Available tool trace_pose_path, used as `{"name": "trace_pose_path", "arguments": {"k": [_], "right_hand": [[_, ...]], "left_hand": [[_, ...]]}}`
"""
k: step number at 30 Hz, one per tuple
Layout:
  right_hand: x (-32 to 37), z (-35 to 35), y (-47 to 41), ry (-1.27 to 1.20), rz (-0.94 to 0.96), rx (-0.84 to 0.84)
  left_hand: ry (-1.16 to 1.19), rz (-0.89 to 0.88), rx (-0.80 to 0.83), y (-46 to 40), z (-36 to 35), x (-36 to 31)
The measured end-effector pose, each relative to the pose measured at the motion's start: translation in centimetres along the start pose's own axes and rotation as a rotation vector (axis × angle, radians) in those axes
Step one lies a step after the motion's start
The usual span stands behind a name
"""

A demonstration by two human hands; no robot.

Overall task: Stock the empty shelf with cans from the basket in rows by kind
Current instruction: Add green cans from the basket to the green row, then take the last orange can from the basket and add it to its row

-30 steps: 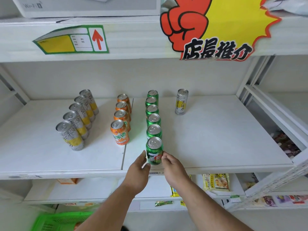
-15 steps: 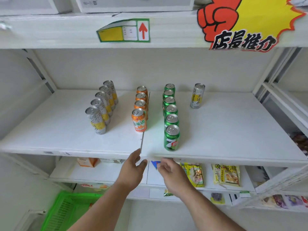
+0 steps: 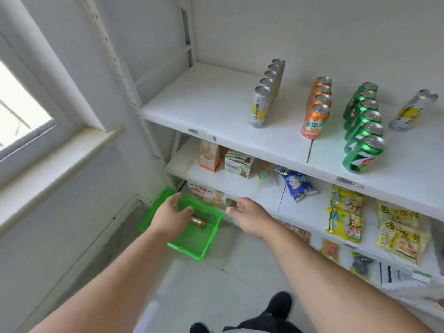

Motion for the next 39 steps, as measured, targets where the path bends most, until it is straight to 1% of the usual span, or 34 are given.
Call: {"name": "trace_pose_path", "arguments": {"k": [3,7,10,14,18,24,27,31,35,39], "right_hand": [[1.4,-4.4,0.5,0.021,0.003,0.056],[1.8,-7.5,0.5,0.051,-0.033,0.087],[1.7,-8.6,-0.4,0.032,-0.04,0.087],[0.9,-9.3,-2.5,0.045,-0.08,0.099],[-0.3,-10.0,-6.5,0.042,-0.148,0.112],[-2.0,-12.4,-14.4,-0.061,-0.279,0.134],[-3.1,-13.8,-17.7,-0.134,-0.349,0.122],[-4.6,-15.0,-20.5,-0.181,-0.425,0.056],[-5.8,-16.0,-22.6,-0.267,-0.51,-0.015],[-6.9,-17.6,-24.5,-0.383,-0.595,-0.102]], "left_hand": [[0.034,0.06,-0.029,0.7,3.3,4.5],[0.059,0.109,-0.037,1.0,5.7,8.3],[0.052,0.13,-0.035,-0.1,5.9,9.8],[0.028,0.144,0.019,-2.4,4.7,10.7],[-0.05,0.158,0.08,-6.1,3.8,10.9],[-0.292,0.191,0.197,-13.2,3.5,12.0],[-0.405,0.194,0.242,-17.0,3.3,12.5],[-0.478,0.168,0.312,-21.4,1.9,13.4],[-0.512,0.145,0.385,-25.1,0.1,14.1],[-0.53,0.087,0.49,-29.3,-2.0,15.2]]}}
Point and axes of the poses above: each hand's wrist, its own y-axis away from the middle knuckle, its own z-axis out of the back of the hand, x = y × z, the point moved 7 cm from there along -y, towards the middle knuckle, and after that the axes turned 3 degrees about -y, right-handed, at the moved point
